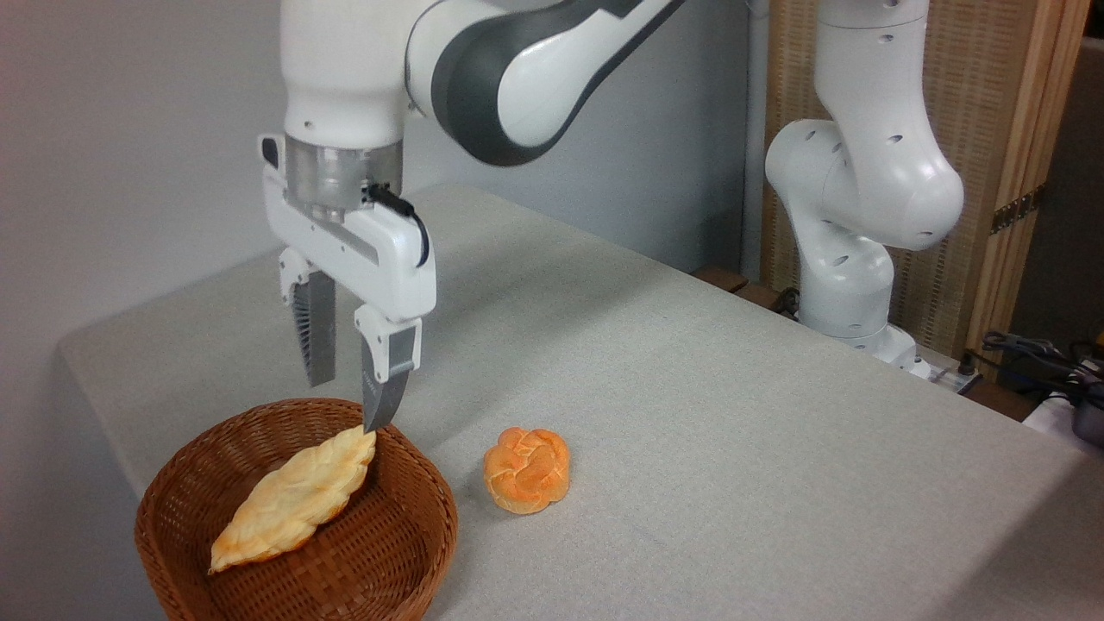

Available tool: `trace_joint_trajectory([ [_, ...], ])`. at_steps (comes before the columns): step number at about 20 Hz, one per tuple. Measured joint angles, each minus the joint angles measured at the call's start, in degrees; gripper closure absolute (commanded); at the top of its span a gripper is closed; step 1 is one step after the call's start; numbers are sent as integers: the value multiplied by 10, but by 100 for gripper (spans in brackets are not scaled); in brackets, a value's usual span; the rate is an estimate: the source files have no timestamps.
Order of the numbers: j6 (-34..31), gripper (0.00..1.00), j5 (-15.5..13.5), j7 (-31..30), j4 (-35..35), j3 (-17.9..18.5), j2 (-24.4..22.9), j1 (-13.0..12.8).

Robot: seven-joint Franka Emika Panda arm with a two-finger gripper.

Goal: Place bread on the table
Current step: 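Lower the open gripper into the basket over the flat bread loaf, then close the gripper on the edge of the flat bread loaf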

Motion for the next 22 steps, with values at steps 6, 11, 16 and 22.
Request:
trace_joint_trajectory([
  [6,90,0,0,-28,0,-1,48,-1],
  [11,138,0,0,-28,0,-5,93,-2],
  [16,145,0,15,-28,0,-14,111,-4],
  [22,145,24,18,-28,0,-18,113,-5],
])
